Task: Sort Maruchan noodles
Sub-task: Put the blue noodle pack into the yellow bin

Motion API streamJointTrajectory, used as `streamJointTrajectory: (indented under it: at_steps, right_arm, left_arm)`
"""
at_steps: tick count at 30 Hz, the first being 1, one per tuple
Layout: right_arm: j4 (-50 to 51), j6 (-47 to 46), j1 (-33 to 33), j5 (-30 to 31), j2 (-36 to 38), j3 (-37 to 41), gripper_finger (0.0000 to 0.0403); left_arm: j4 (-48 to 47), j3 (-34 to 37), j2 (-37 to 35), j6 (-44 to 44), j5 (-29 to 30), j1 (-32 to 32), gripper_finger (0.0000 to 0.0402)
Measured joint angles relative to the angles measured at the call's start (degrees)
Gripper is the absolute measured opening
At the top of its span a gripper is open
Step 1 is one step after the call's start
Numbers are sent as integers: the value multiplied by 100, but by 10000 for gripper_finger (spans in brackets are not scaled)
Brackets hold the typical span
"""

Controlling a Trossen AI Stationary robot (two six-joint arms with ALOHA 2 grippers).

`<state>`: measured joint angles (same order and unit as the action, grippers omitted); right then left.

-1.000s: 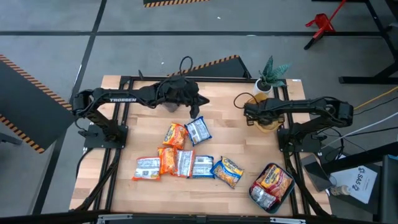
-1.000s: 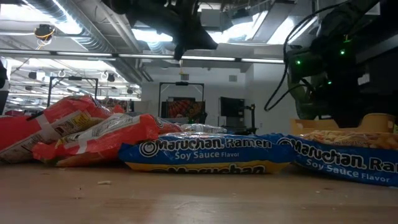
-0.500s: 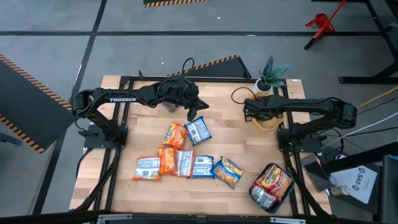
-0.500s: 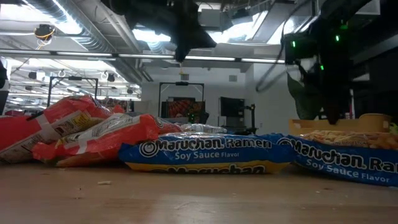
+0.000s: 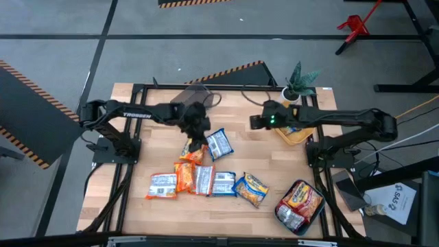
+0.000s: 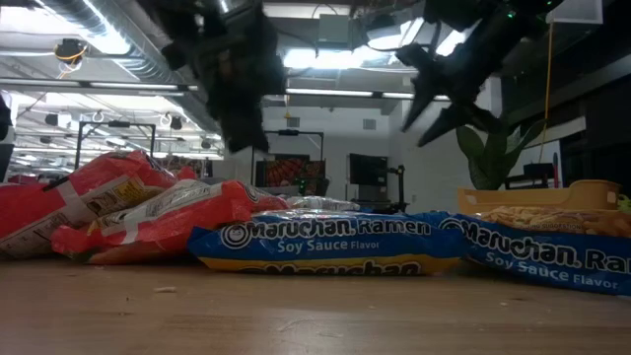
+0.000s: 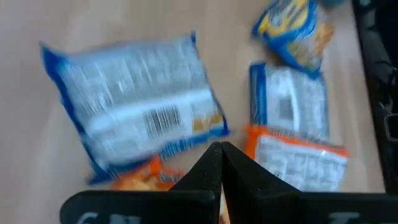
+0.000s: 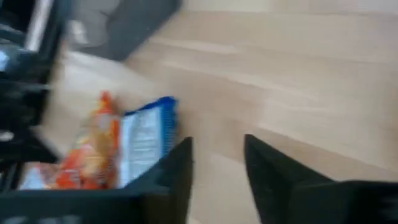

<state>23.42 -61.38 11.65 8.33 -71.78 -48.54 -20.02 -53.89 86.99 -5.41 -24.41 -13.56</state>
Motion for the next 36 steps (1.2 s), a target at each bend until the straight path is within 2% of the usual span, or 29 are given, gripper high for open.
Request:
streamJointTrajectory:
  at_steps: [3,5,9,14,19,25,33,36]
  right_arm:
    - [-499,-278,-278,338,-348,3,205]
    - [-671,-427,-370,425,-618,9,235]
    - [-1095,-605,-480,240,-1082,7,268]
    - [-1281,-767,-548,154,-1396,13,271]
    - [-1443,-803,-537,154,-1435,12,267]
    - [-1744,-893,-607,0,-1435,12,266]
    - [-1811,-1032,-1016,368,-1621,12,266]
    - [-2225,-998,-1065,335,-1889,12,266]
  left_arm:
    - [855,564,1,-287,401,172,1]
    - [1319,817,1,-474,929,232,1]
    - [1970,1106,1,-635,1395,220,1]
    - [2280,1271,148,-621,1631,220,0]
    - [2499,1270,625,-621,1602,276,0]
    - [2561,1257,1079,-1084,1612,282,0]
    - [2460,1246,1115,-1224,1638,282,0]
    - [2451,1248,1116,-1224,1645,284,0]
